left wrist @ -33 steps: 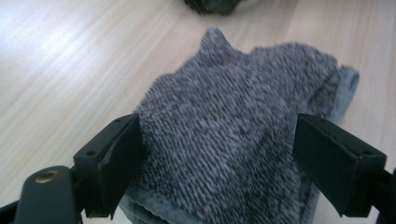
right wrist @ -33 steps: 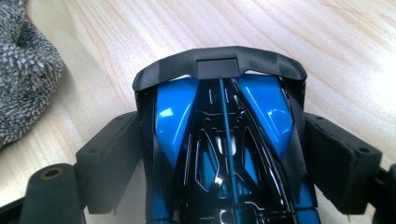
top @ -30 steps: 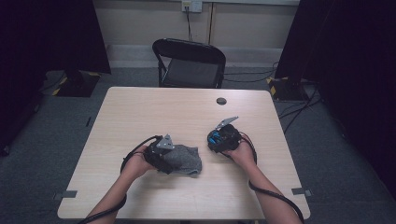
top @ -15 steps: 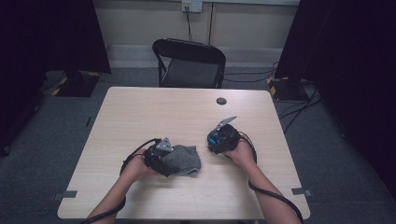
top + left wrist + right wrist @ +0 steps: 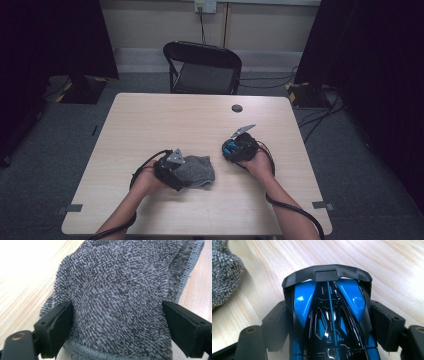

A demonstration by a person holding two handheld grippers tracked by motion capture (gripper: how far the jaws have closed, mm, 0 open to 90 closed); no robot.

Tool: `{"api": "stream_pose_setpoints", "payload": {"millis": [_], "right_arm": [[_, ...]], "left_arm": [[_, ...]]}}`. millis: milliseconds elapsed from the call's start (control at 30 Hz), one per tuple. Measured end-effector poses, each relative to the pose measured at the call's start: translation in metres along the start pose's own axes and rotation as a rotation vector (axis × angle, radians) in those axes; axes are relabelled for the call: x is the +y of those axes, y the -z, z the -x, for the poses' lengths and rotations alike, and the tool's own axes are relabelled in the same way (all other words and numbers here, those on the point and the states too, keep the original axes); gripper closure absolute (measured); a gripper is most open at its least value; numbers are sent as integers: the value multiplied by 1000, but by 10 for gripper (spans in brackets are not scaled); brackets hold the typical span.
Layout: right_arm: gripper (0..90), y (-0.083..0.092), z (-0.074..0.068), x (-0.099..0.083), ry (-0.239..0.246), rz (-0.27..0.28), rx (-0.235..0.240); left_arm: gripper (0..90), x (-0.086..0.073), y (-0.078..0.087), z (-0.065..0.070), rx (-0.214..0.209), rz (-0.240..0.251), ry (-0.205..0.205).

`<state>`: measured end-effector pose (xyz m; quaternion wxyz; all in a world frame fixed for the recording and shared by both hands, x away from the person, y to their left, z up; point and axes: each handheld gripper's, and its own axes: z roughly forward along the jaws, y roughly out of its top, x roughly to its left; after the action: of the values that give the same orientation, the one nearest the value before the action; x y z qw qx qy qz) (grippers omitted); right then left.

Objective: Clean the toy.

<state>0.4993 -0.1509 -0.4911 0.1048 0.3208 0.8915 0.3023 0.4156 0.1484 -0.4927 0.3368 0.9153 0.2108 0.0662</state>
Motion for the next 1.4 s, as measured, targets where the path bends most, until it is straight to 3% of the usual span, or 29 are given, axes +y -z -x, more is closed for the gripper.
{"api": "stream_pose_setpoints", "payload": {"millis": [167,333,533,633,700,933,1067,1200,1333,1400], "right_arm": [[253,0,-1,1,-3,-14,-4],[254,1,-1,2,-3,-17,-4],[255,6,0,0,-7,-6,7],[256,12,3,-1,-7,-4,17],[256,16,3,-1,-10,4,24],[257,30,0,0,-6,45,50],[256,37,-5,5,10,70,65],[257,45,-12,12,31,95,82],[257,51,-22,19,57,115,106],[256,54,-27,23,76,117,114]], "left_arm": [[239,-2,3,-2,12,16,20],[468,-3,9,-4,20,13,45],[626,-1,12,-9,15,9,167],[664,2,13,-12,19,3,230],[681,6,16,-13,25,-12,234],[704,22,37,-25,84,84,327],[704,44,48,-30,148,122,341],[704,64,46,-36,210,134,365],[702,79,37,-40,234,138,390],[702,84,32,-43,220,142,423]]}}
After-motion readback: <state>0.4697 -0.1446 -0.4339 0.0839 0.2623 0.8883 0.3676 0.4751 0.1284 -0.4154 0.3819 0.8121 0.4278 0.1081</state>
